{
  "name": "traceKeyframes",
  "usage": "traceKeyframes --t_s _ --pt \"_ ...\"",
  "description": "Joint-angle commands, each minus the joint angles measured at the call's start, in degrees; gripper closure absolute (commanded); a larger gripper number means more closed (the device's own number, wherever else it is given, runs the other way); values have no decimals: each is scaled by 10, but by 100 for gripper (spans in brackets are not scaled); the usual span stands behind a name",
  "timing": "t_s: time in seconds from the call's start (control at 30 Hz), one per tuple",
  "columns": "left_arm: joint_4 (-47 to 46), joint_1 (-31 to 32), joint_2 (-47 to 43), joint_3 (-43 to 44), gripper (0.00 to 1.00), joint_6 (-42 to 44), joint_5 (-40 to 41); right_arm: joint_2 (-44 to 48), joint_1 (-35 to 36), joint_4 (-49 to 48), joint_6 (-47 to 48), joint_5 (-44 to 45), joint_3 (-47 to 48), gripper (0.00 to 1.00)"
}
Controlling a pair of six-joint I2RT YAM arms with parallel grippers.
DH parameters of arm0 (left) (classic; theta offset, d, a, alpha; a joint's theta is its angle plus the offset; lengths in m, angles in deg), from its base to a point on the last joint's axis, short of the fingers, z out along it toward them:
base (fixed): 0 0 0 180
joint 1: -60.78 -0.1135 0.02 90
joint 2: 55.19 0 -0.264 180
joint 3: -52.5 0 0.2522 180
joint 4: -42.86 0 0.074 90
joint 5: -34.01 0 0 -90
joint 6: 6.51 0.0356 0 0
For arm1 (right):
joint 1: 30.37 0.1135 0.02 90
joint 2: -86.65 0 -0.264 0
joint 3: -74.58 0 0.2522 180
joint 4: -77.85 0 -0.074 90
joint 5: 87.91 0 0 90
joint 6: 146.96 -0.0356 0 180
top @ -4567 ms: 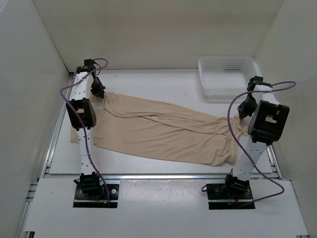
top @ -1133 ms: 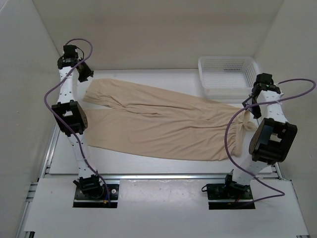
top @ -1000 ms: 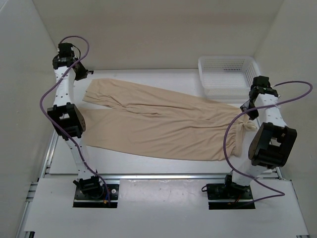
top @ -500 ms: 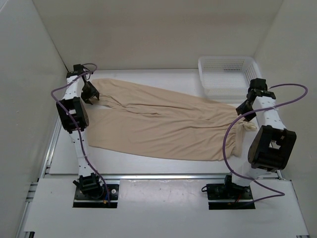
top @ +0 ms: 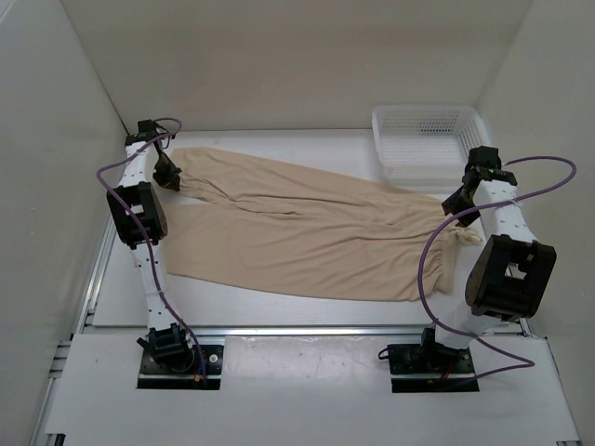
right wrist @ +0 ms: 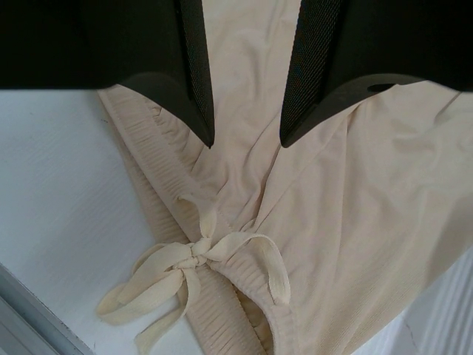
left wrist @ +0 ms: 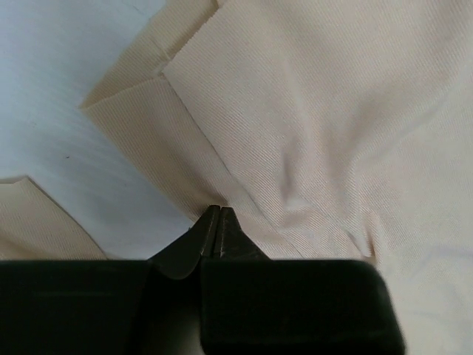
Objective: Fold and stack the trousers
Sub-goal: Flatten the trousers out
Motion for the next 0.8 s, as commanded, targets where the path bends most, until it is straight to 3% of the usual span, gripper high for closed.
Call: traceKeyframes --t_s 0.0,0.33,0.73,0.77 --pt "0 -18 -38 -17 90 2 30 11 1 4 -4 0 2 54" --pt "-17 -46 -127 -129 90 7 35 16 1 9 -4 5 -15 54" --pt "9 -51 -166 -120 90 -4 59 39 -5 34 6 18 -23 54" --pt "9 -51 -177 -120 80 -4 59 39 -5 34 13 18 -23 54"
